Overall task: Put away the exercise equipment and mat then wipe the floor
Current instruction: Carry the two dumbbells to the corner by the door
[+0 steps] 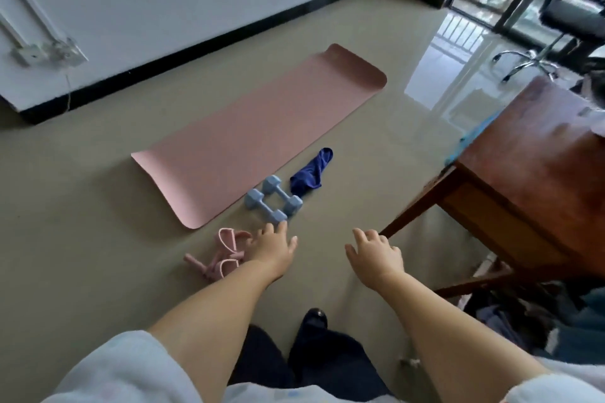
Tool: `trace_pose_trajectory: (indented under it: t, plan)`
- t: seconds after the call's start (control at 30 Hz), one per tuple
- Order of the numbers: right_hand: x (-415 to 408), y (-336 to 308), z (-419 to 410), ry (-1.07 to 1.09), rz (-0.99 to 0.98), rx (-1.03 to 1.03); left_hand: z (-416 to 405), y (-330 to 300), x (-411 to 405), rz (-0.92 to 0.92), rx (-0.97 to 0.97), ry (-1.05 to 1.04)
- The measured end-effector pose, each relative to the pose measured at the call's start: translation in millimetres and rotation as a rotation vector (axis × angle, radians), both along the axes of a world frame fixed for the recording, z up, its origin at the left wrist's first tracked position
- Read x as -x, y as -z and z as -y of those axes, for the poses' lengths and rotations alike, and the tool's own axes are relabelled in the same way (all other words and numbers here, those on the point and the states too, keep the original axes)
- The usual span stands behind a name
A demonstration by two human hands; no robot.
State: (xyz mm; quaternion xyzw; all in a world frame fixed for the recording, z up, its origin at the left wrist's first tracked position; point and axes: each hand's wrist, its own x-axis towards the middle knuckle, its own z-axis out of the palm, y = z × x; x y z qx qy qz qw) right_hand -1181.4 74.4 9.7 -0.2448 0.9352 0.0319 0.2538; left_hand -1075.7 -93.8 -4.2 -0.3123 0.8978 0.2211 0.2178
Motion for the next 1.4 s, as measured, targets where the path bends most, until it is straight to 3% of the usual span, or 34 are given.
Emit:
trace_pose_trajectory:
  t: [0.2,0.53,0.8,1.0,1.17,1.4]
  plan:
    - [96,5,68,-0.145,0.063,0.013,33,2,86,0.03,-0.034,-0.084]
    - [220,33,191,-0.254,0.141,0.029,167,32,187,0.133,-0.05,-0.278]
    - [305,81,260,-0.349,0.238,-0.08,204,82,269,0.06,-0.278,-0.46]
    - [339,211,314,-0.471,0.345,-0.155,216,213,280,0.153,-0.307,-0.684]
    - [345,386,335,-0.57,0.382,-0.206,226,387,278,0.219,-0.365,-0.754]
    - [347,615,364,-0.455,0.371,-0.112,263,619,284,0.145,-0.392,-0.964]
